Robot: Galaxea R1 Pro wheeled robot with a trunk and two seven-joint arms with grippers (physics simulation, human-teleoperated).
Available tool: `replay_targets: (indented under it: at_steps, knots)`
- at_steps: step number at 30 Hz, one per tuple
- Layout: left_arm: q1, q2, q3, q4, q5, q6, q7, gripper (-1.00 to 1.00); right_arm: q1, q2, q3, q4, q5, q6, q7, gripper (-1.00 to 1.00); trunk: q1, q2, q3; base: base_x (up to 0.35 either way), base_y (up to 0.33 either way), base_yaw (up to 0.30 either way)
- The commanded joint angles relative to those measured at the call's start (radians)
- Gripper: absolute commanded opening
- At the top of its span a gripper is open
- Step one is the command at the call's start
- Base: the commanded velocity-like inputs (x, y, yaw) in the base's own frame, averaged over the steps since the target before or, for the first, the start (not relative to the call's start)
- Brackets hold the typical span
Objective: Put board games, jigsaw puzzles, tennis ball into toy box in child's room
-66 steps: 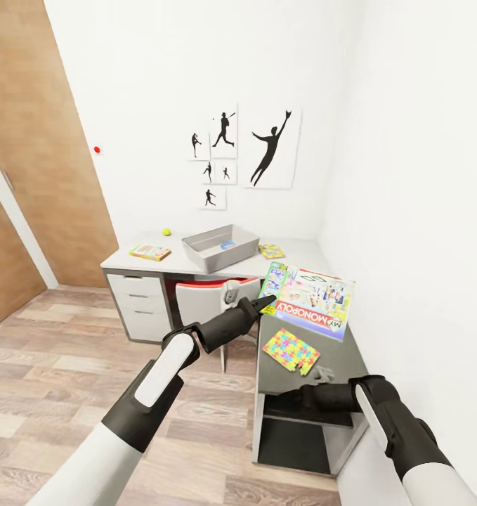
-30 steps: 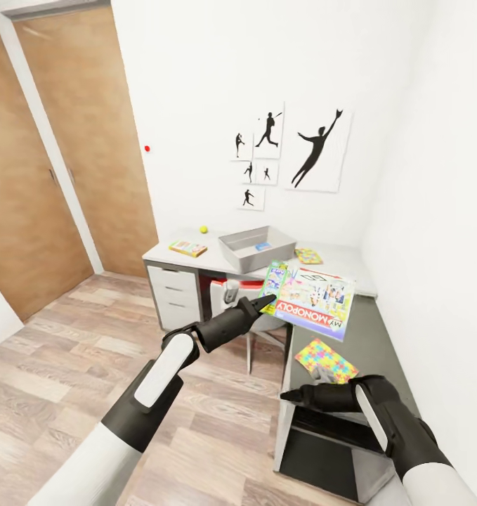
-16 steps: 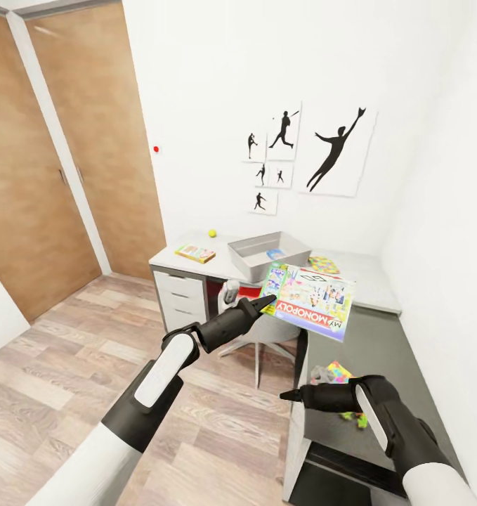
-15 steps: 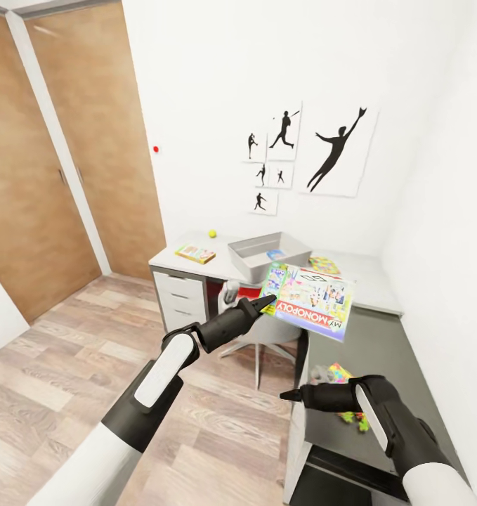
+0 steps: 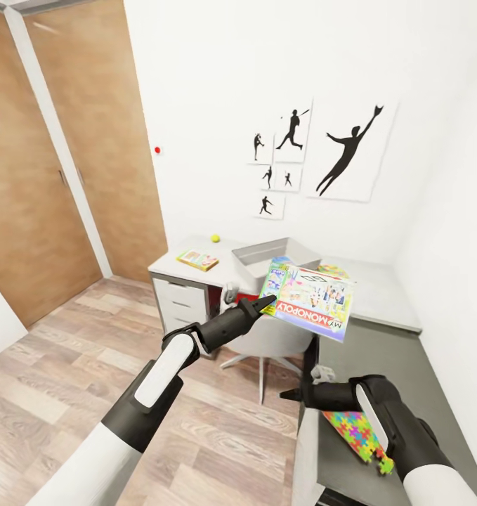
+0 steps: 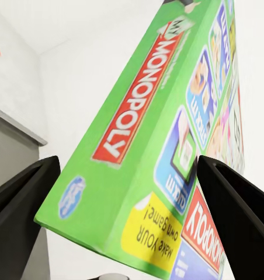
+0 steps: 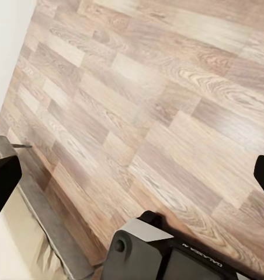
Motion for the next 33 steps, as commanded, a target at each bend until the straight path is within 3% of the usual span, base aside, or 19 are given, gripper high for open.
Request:
replay_targets:
  at_steps: [1,18,26,33]
  knots:
    - [-0.001,0.000,0.001,0.001,0.002,0.004,0.000,-1.00,0.000,0.000,-0.001,-0.001,-0.008,0.008,-0.003,1.00,0.001,-0.002,-0.002,0.057,0.000,0.194]
    - [-0.001,0.000,0.001,0.000,0.001,0.003,0.002,-1.00,0.025,0.002,-0.001,-0.030,-0.006,0.001,-0.008,1.00,0.001,-0.002,-0.002,0.012,0.000,0.255]
    - [-0.001,0.000,0.001,0.000,0.001,0.003,0.002,-1.00,0.044,0.008,-0.001,-0.044,-0.007,0.000,-0.009,1.00,0.001,-0.002,-0.002,0.001,0.000,0.059]
    - [-0.001,0.000,0.002,0.000,0.000,0.003,0.002,-1.00,0.050,0.007,0.001,-0.117,-0.004,0.010,-0.010,1.00,0.001,-0.002,-0.002,0.000,0.000,0.057]
